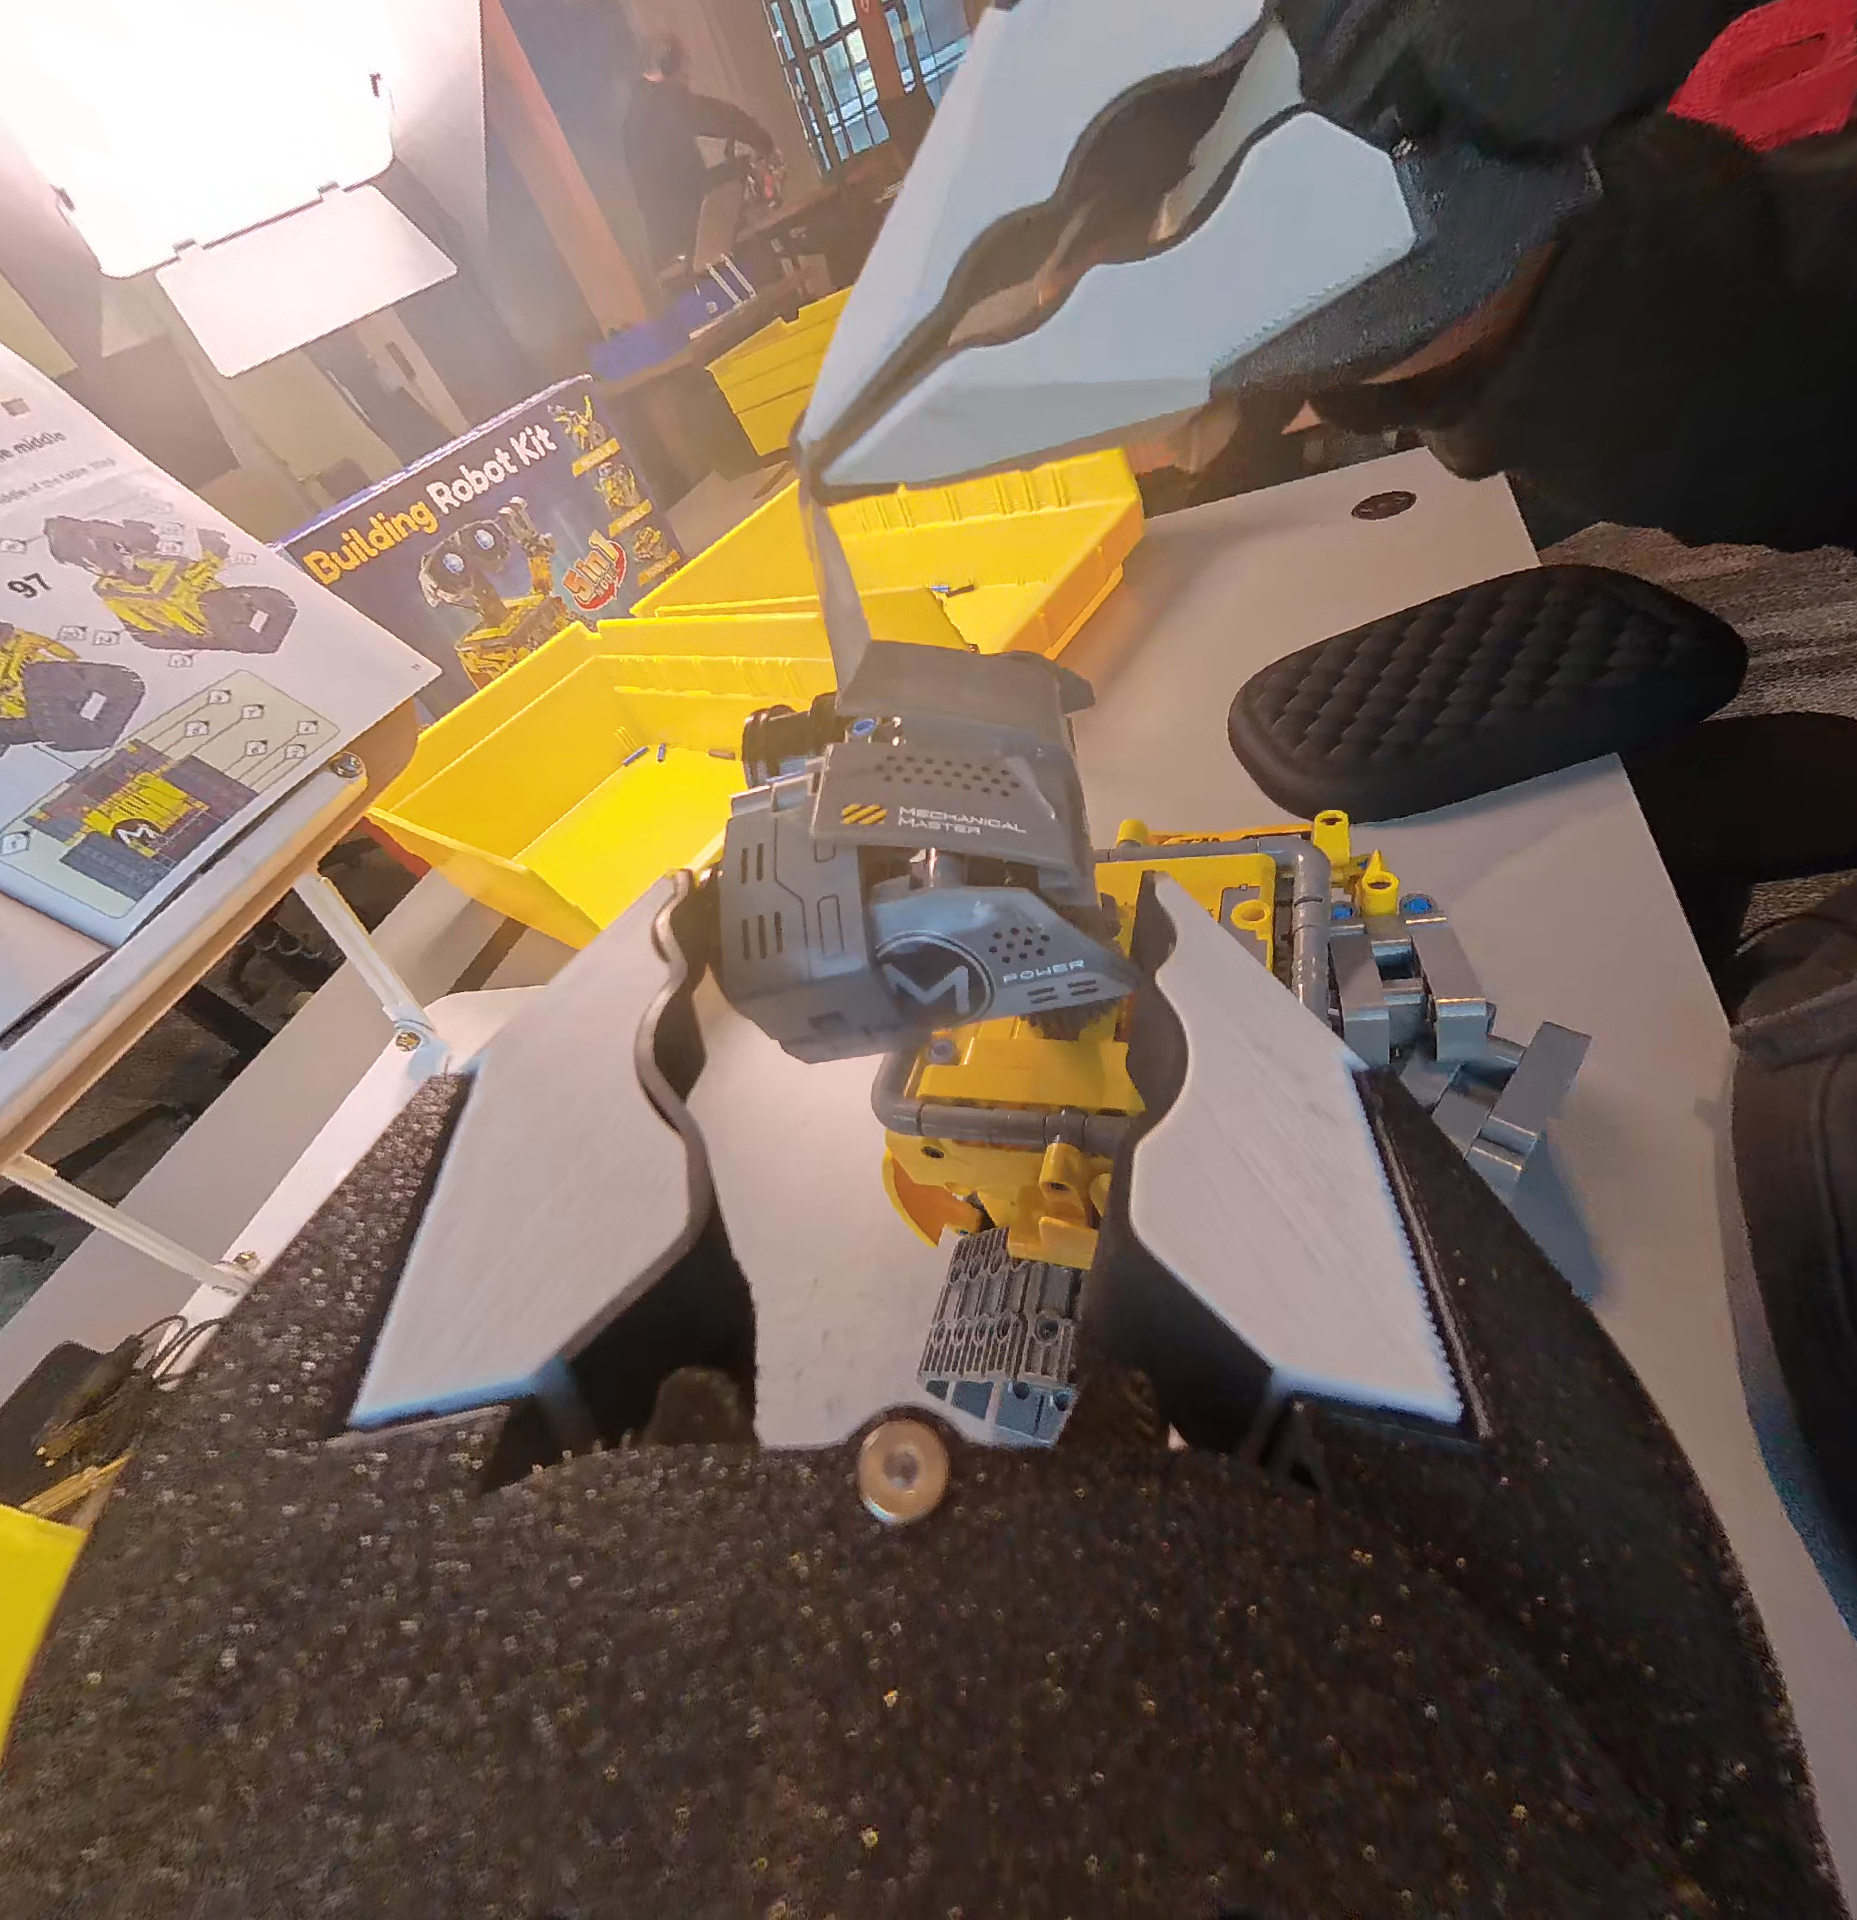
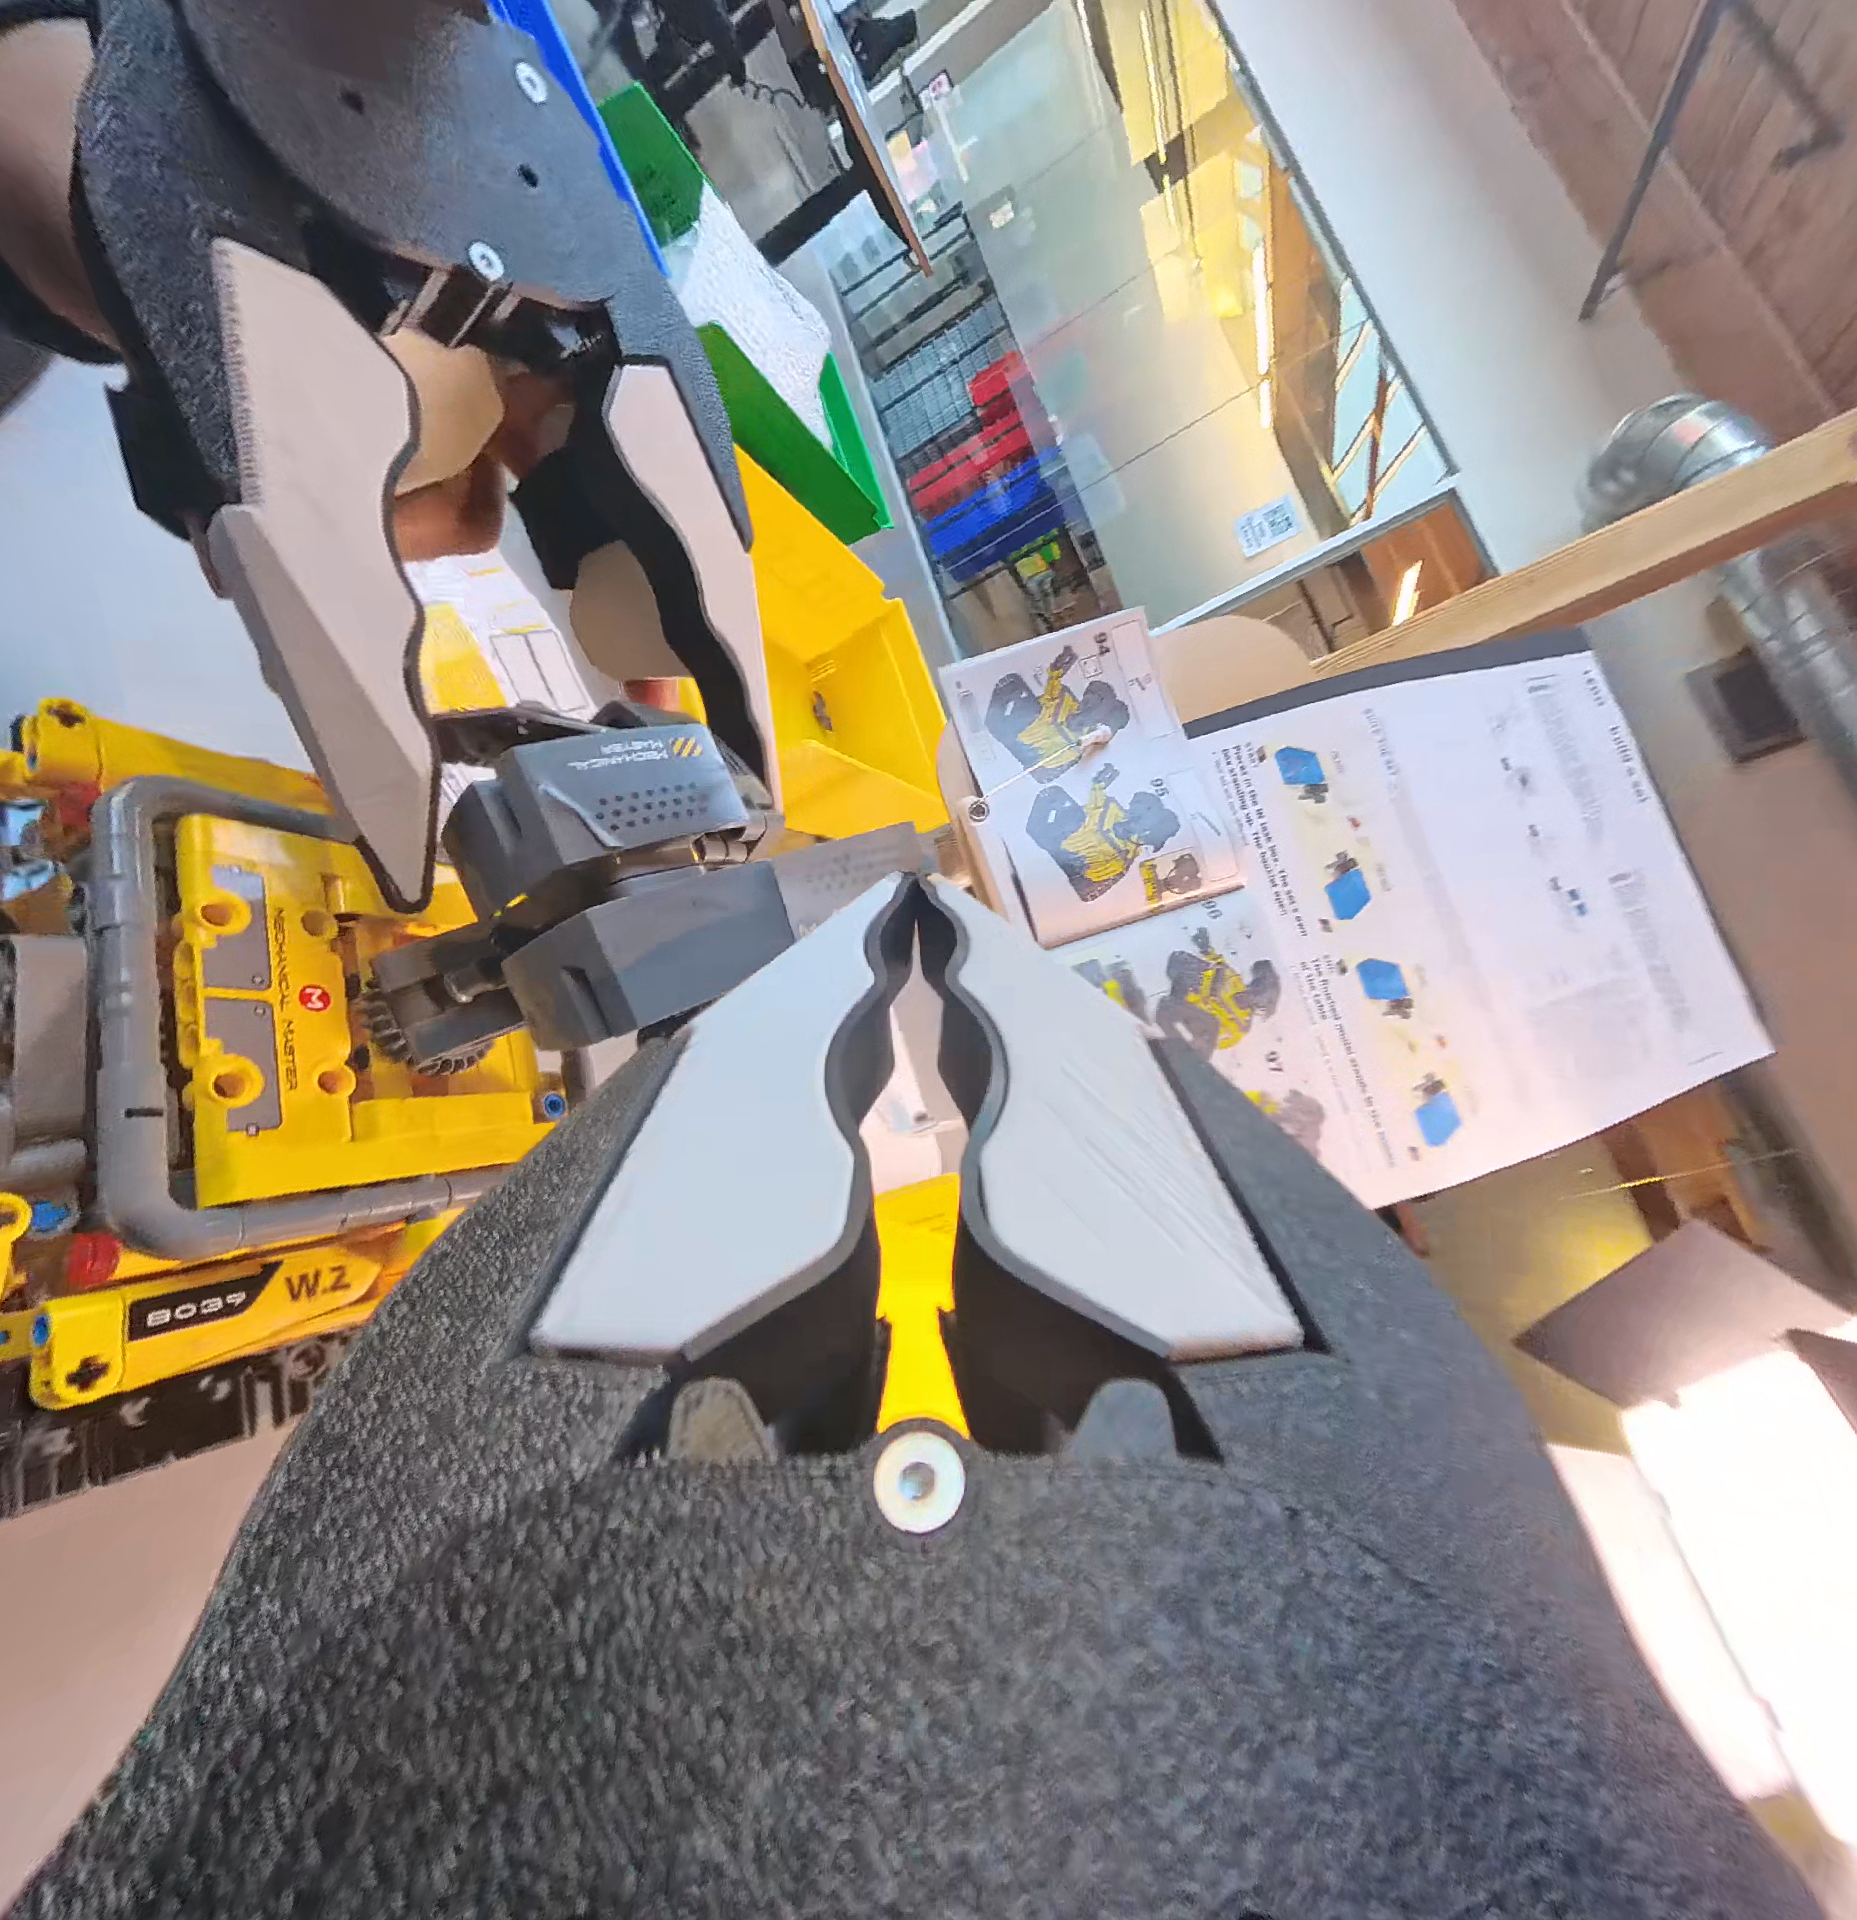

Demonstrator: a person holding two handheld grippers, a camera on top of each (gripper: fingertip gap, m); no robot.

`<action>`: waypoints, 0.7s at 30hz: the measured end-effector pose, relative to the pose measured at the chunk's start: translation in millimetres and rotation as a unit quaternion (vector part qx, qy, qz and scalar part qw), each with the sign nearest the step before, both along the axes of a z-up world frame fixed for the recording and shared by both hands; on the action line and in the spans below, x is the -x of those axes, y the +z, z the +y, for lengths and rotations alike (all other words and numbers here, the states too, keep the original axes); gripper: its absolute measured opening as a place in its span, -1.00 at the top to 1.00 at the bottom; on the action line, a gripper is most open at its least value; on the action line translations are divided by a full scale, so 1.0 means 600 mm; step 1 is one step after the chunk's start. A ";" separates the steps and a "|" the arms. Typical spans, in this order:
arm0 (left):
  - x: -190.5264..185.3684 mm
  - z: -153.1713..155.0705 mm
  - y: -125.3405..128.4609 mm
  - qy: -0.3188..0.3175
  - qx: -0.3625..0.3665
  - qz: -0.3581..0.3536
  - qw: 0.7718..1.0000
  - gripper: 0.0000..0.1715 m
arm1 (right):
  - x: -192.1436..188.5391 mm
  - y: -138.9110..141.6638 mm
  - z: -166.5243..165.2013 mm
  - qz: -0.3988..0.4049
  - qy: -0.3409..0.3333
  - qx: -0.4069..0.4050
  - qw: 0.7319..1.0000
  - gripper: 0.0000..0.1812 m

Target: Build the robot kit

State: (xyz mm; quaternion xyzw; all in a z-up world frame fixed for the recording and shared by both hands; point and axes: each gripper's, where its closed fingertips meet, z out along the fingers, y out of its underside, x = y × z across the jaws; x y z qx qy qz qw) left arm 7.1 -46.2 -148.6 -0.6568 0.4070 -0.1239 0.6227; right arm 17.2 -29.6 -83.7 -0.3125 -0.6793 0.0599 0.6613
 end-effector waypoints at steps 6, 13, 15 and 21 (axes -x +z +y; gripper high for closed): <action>0.002 0.003 0.000 0.000 0.009 -0.010 1.000 0.05 | 0.001 0.071 0.022 0.019 -0.002 -0.012 1.000 1.00; 0.003 0.004 0.000 0.007 0.013 -0.014 1.000 0.05 | 0.005 -0.002 0.006 -0.051 -0.033 -0.160 0.985 1.00; 0.003 0.004 0.000 0.007 0.014 -0.015 1.000 0.05 | 0.004 -0.021 -0.002 -0.055 -0.030 -0.176 0.982 1.00; 0.003 0.004 0.000 0.009 0.013 -0.013 1.000 0.04 | -0.003 -0.037 -0.018 -0.050 -0.028 -0.202 0.978 1.00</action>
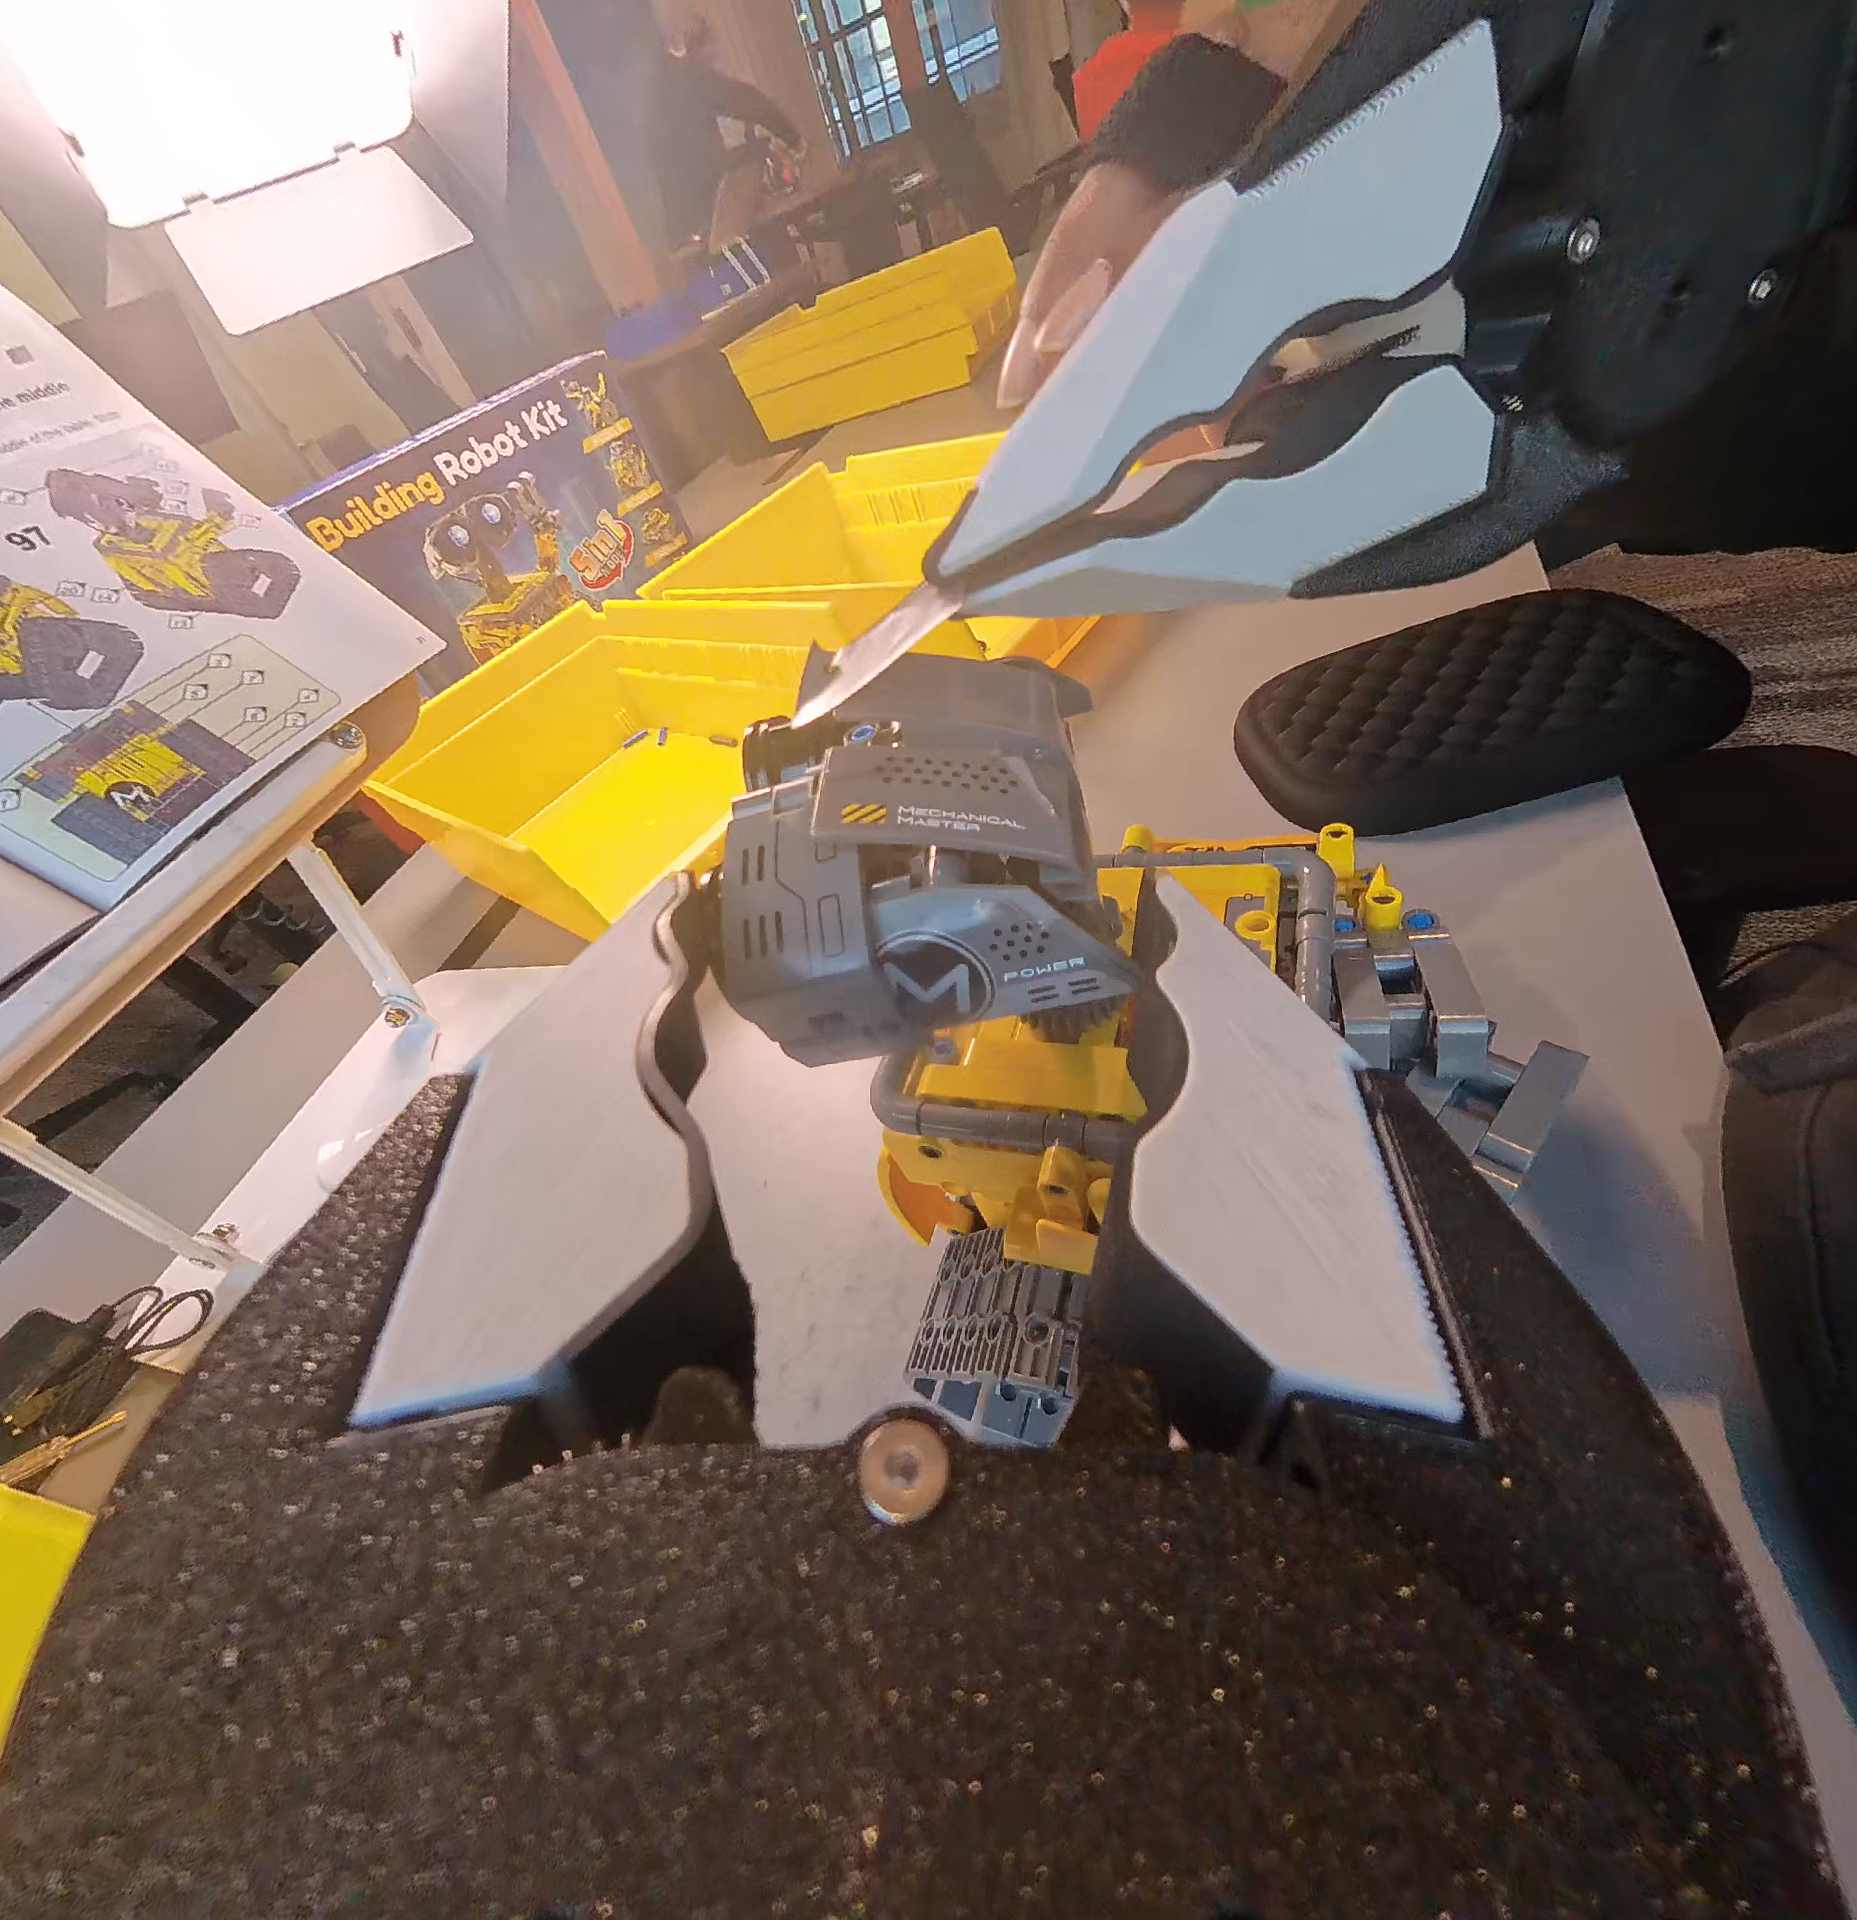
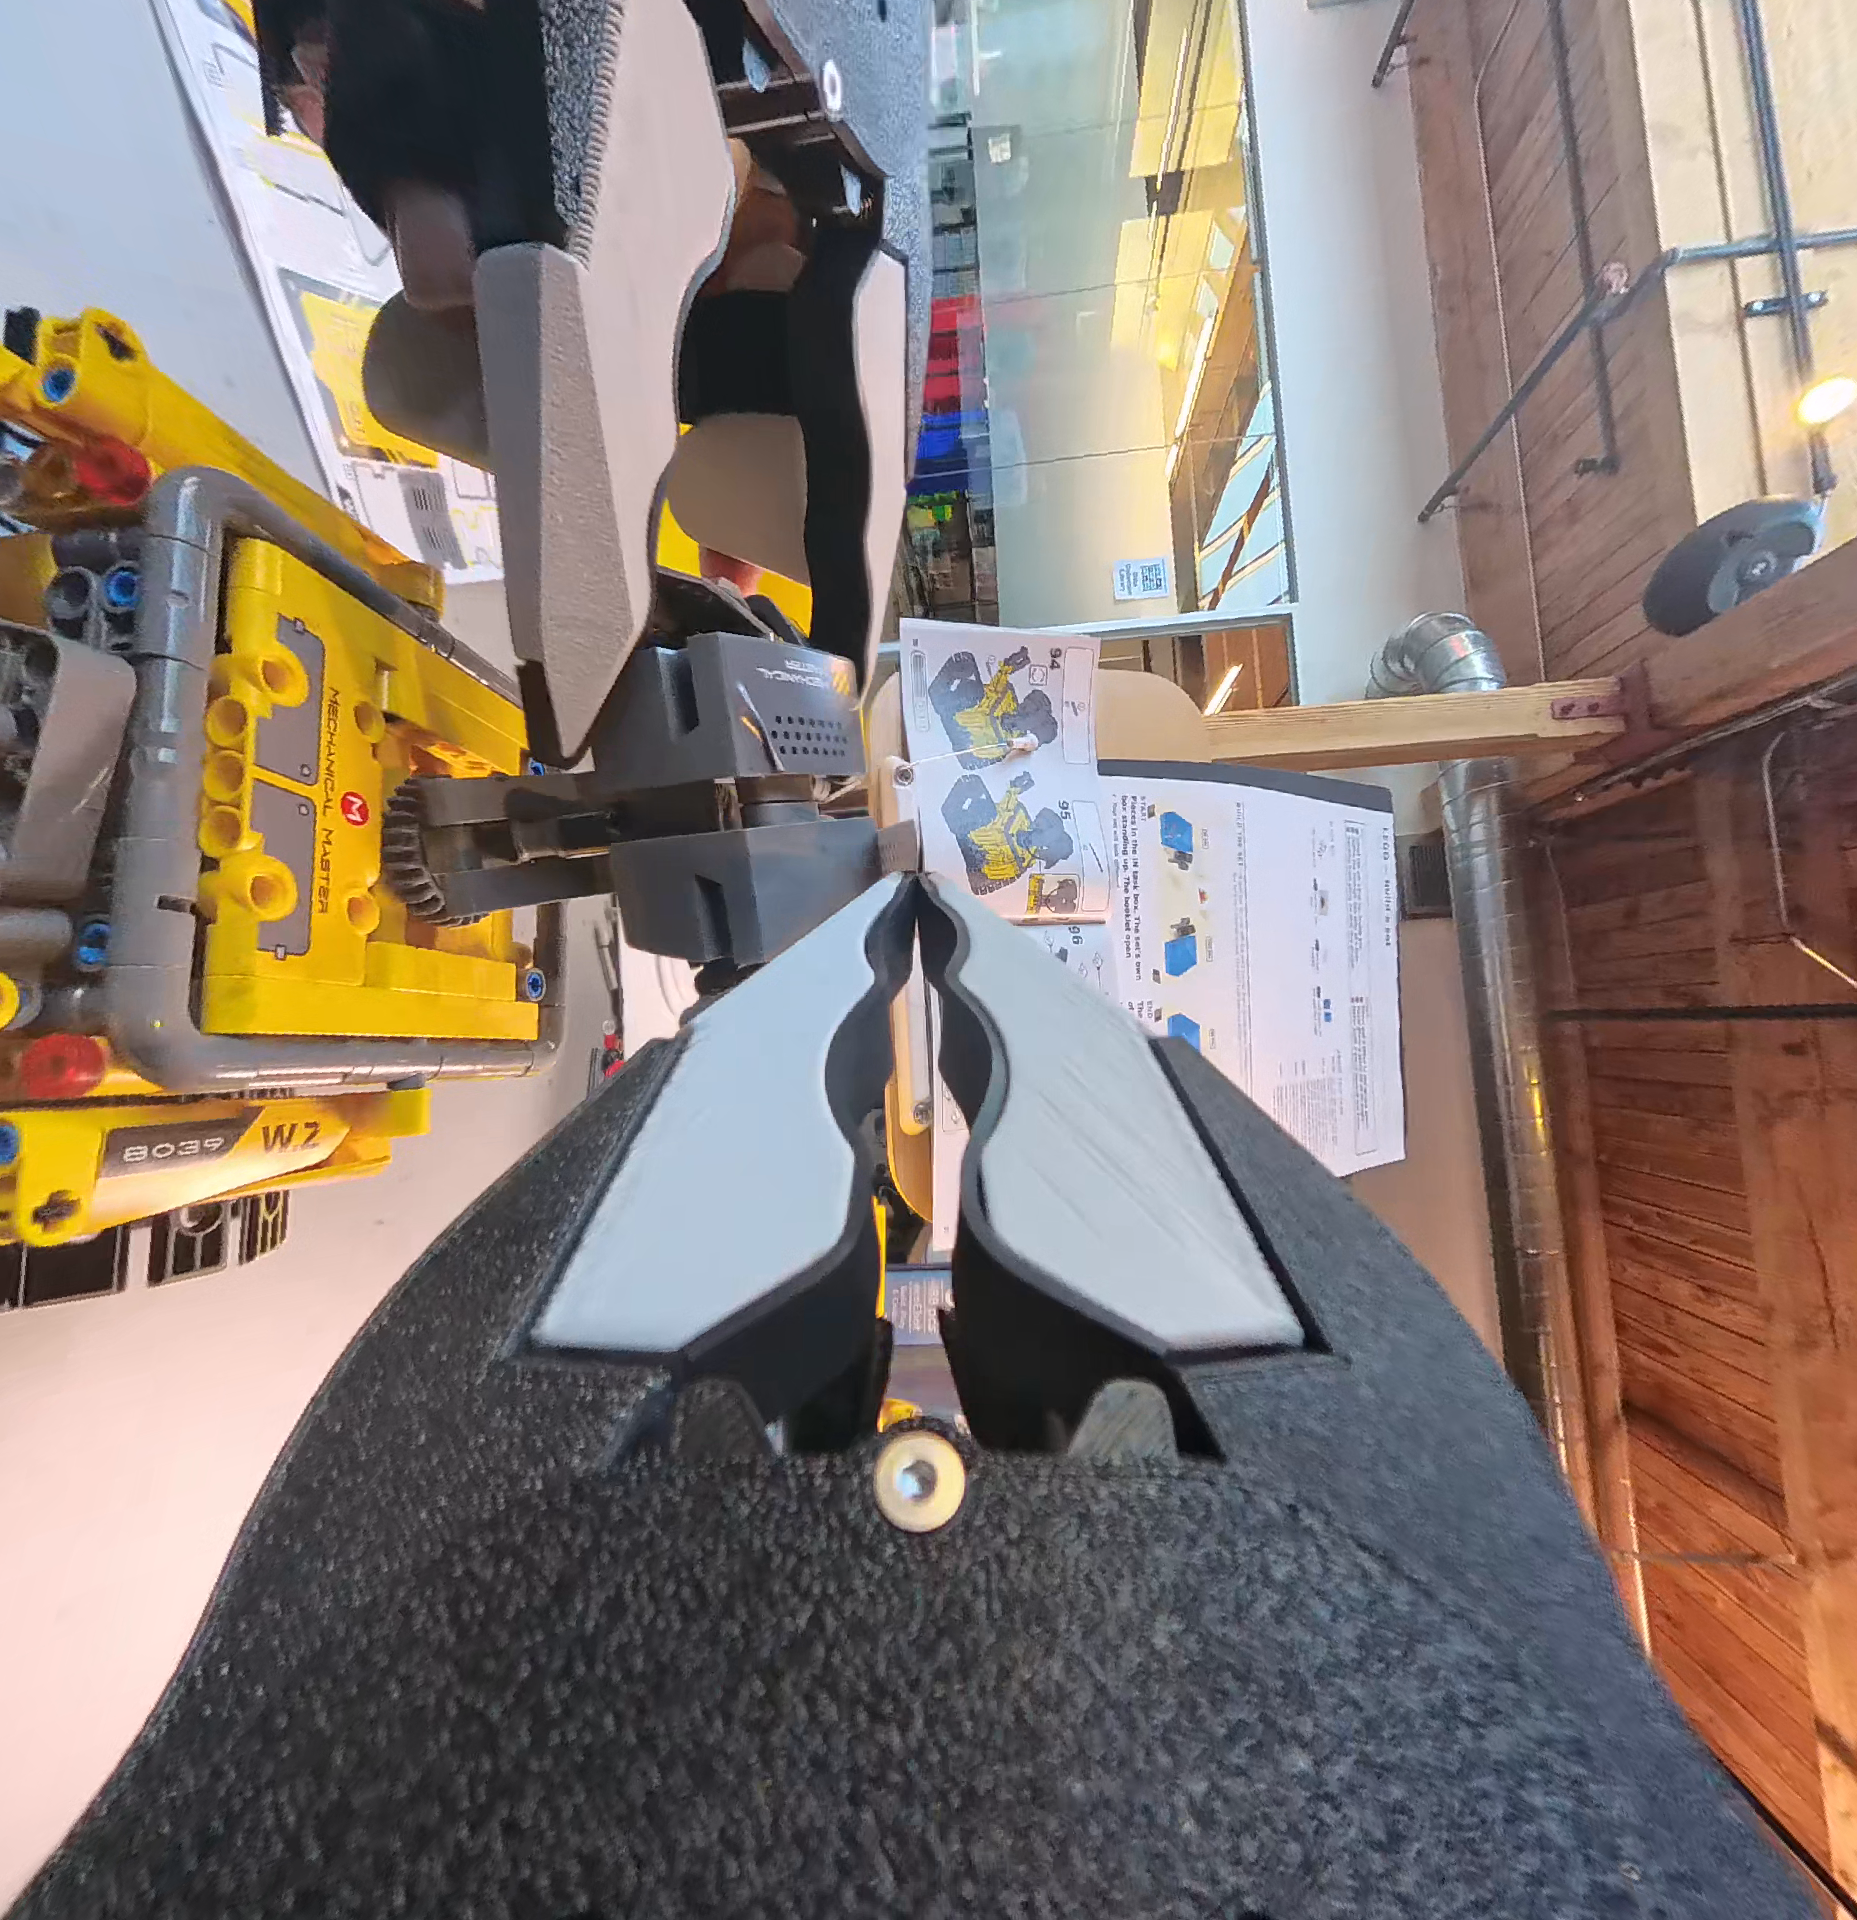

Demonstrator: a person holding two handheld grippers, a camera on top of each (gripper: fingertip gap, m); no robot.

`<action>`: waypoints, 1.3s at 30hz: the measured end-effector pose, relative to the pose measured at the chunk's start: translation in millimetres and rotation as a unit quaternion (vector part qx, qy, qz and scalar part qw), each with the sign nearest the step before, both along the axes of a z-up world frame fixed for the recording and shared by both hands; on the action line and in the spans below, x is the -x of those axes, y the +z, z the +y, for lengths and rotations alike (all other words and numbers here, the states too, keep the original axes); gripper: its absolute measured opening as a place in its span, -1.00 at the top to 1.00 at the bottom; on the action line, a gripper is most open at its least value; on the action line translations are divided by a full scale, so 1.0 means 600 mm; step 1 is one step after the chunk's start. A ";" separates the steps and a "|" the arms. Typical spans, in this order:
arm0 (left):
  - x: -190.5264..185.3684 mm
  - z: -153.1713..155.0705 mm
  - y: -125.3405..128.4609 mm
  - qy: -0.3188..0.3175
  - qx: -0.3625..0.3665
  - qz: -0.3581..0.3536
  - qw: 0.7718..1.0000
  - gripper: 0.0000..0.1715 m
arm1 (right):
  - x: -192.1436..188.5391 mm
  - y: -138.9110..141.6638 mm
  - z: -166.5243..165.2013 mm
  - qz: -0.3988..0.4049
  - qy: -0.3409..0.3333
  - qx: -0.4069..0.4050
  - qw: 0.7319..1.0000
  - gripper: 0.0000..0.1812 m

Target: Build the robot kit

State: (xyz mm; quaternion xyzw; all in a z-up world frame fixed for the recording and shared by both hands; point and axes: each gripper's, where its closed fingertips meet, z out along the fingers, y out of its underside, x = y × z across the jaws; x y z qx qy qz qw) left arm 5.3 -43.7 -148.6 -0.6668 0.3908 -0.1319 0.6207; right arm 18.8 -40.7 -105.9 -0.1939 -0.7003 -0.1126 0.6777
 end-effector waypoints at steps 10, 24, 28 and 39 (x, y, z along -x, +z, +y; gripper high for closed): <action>0.001 0.001 0.000 0.001 0.002 -0.001 1.000 0.04 | -0.004 -0.005 -0.007 0.007 -0.003 0.005 1.000 1.00; 0.001 0.001 0.000 0.000 0.001 0.000 1.000 0.05 | -0.010 -0.011 -0.015 0.003 0.001 0.009 1.000 1.00; 0.001 0.001 0.000 0.000 0.000 0.001 1.000 0.04 | -0.011 -0.013 -0.016 0.003 0.002 0.011 1.000 1.00; 0.001 0.000 0.000 -0.003 -0.002 0.004 1.000 0.04 | -0.013 -0.017 -0.019 0.000 0.009 0.014 1.000 1.00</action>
